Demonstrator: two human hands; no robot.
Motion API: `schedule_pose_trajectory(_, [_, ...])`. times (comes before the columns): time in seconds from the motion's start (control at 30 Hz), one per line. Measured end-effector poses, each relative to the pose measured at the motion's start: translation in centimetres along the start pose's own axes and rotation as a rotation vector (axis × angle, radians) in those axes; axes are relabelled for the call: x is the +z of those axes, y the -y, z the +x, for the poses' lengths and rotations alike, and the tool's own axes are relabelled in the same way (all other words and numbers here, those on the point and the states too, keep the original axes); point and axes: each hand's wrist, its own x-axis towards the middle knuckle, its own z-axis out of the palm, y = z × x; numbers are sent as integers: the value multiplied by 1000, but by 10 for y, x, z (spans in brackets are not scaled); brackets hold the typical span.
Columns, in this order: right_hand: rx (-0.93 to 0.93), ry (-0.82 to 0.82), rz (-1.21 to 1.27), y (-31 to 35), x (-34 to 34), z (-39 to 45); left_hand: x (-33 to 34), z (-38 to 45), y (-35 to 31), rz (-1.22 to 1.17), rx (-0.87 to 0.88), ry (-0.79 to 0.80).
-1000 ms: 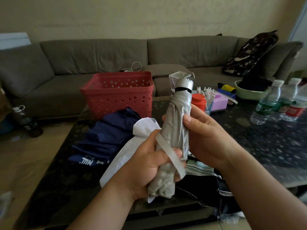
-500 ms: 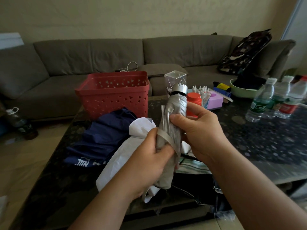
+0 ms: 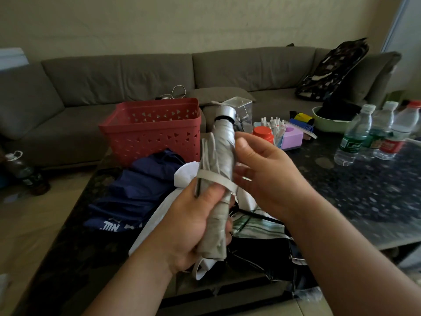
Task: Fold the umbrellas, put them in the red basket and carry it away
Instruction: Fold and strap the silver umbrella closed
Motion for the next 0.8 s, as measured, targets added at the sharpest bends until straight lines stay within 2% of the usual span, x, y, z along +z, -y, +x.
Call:
schedule_pose_trajectory(0.07, [25, 27, -66, 2, -9, 3, -3, -1, -2, -165, -90, 135])
schedule_pose_trajectory(0.23, [75, 206, -24, 4, -10, -6, -3, -2, 6, -271, -122, 338])
schedule_pose_trajectory(0.43, [25, 127, 62, 4, -10, -5, -5, -1, 5, -242, -130, 484])
schedule_pose_trajectory(0.5, [26, 112, 60, 3, -8, -5, -5, -1, 4, -197, -107, 424])
schedule_pose_trajectory(0.63, [35, 79, -23, 6, -9, -5, -1, 0, 2, -112, -28, 181])
schedule_pose_trajectory(0.7, [-10, -40, -99, 7, -10, -5, 0, 0, 3, -62, 35, 90])
schedule_pose_trajectory(0.8, [-223, -224, -187, 11, -4, -8, 4, 0, 4, 49, 153, -28])
